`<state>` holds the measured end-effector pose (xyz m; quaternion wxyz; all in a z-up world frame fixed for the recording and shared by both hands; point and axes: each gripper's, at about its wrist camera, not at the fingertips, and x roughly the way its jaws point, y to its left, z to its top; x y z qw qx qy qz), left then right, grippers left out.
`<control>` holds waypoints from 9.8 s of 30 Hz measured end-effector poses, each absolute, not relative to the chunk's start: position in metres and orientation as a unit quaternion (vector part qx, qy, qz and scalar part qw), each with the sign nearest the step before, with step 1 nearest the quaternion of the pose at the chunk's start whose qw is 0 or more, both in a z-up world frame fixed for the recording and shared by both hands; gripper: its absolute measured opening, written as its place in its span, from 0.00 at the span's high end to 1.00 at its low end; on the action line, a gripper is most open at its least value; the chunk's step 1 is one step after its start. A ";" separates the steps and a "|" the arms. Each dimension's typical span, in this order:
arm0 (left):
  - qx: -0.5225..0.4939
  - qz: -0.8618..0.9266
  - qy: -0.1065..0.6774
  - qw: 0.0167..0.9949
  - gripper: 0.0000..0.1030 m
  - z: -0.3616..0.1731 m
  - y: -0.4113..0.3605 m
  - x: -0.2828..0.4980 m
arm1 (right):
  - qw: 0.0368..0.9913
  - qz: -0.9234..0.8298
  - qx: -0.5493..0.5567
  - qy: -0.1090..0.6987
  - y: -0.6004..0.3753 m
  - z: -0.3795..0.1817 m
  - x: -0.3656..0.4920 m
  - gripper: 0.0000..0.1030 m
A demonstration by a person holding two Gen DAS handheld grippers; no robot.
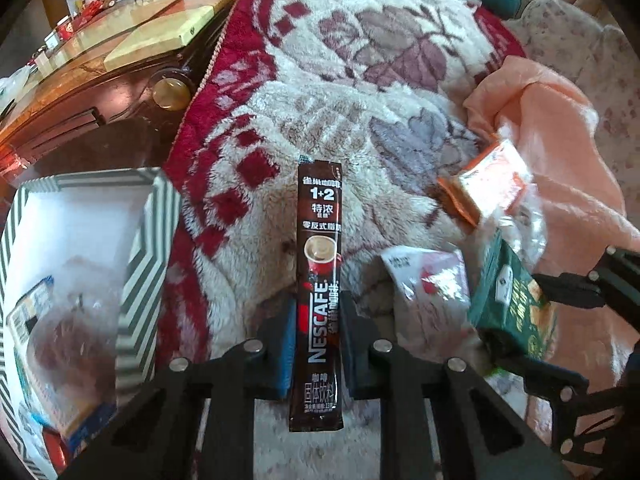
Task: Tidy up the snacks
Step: 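Carry the Nescafe stick and green biscuit packet over the white tray, then open both grippers to drop the coffee stick and green packet in the tray, then move both grippers back toward the remaining snacks on the quilt, then grasp the white strawberry packet with left gripper while right grasps the green packet, then carry the white packet and green packet over the white tray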
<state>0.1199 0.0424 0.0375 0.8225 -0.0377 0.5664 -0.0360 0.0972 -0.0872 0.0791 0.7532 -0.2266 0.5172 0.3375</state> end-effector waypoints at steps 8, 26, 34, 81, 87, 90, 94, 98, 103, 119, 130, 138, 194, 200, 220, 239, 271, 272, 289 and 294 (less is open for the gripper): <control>-0.038 -0.022 0.538 0.842 0.79 0.061 0.050 0.078 | 0.794 0.301 -0.165 0.501 -0.089 0.091 0.067 0.57; -0.039 0.034 0.488 0.871 0.79 0.089 0.086 -0.008 | 0.804 0.301 -0.126 0.497 -0.044 0.091 0.014 0.57; -0.051 0.059 0.479 0.875 0.79 0.091 0.110 -0.024 | 0.797 0.317 -0.132 0.496 -0.021 0.093 0.005 0.57; -0.128 0.156 0.477 0.856 0.79 0.073 0.220 -0.062 | 0.763 0.382 -0.188 0.487 0.095 0.109 0.005 0.57; -0.132 0.162 0.479 0.853 0.79 0.069 0.226 -0.062 | 0.758 0.388 -0.193 0.487 0.112 0.108 0.006 0.57; -0.133 0.164 0.480 0.851 0.79 0.067 0.229 -0.062 | 0.753 0.392 -0.194 0.491 0.121 0.106 0.008 0.57; -0.135 0.167 0.482 0.849 0.79 0.064 0.233 -0.061 | 0.749 0.394 -0.198 0.495 0.130 0.102 0.010 0.57; -0.138 0.169 0.484 0.847 0.79 0.061 0.235 -0.061 | 0.744 0.397 -0.202 0.498 0.137 0.098 0.010 0.57; -0.139 0.170 0.485 0.847 0.79 0.059 0.236 -0.060 | 0.742 0.395 -0.204 0.501 0.143 0.094 0.013 0.57; -0.138 0.176 0.487 0.844 0.79 0.055 0.239 -0.053 | 0.745 0.382 -0.193 0.511 0.160 0.084 0.028 0.57; -0.131 0.179 0.488 0.844 0.79 0.054 0.238 -0.051 | 0.745 0.373 -0.187 0.521 0.171 0.074 0.034 0.56; -0.128 0.186 0.488 0.843 0.76 0.054 0.237 -0.052 | 0.745 0.376 -0.168 0.525 0.165 0.078 0.031 0.50; -0.043 0.050 0.489 0.870 0.23 0.089 0.064 0.003 | 0.821 0.214 -0.009 0.529 -0.123 0.088 0.026 0.48; -0.037 0.035 0.497 0.866 0.23 0.085 0.039 0.029 | 0.822 0.201 0.007 0.533 -0.142 0.081 0.031 0.45; -0.038 0.022 0.540 0.841 0.22 0.050 0.006 0.093 | 0.816 0.161 0.048 0.553 -0.154 0.046 0.076 0.40; -0.021 0.010 0.562 0.827 0.22 0.028 -0.026 0.129 | 0.808 0.159 0.054 0.565 -0.183 0.027 0.087 0.58; -0.046 -0.011 0.540 0.840 0.47 0.042 0.002 0.099 | 0.813 0.187 0.028 0.551 -0.165 0.047 0.074 0.60; -0.047 -0.009 0.537 0.842 0.47 0.046 0.006 0.094 | 0.814 0.189 0.025 0.549 -0.162 0.048 0.073 0.60; -0.039 0.039 0.496 0.867 0.47 0.076 0.062 0.018 | 0.803 0.241 -0.003 0.546 -0.113 0.067 0.039 0.63; -0.042 0.058 0.483 0.873 0.47 0.083 0.081 0.003 | 0.800 0.259 -0.012 0.541 -0.092 0.073 0.033 0.63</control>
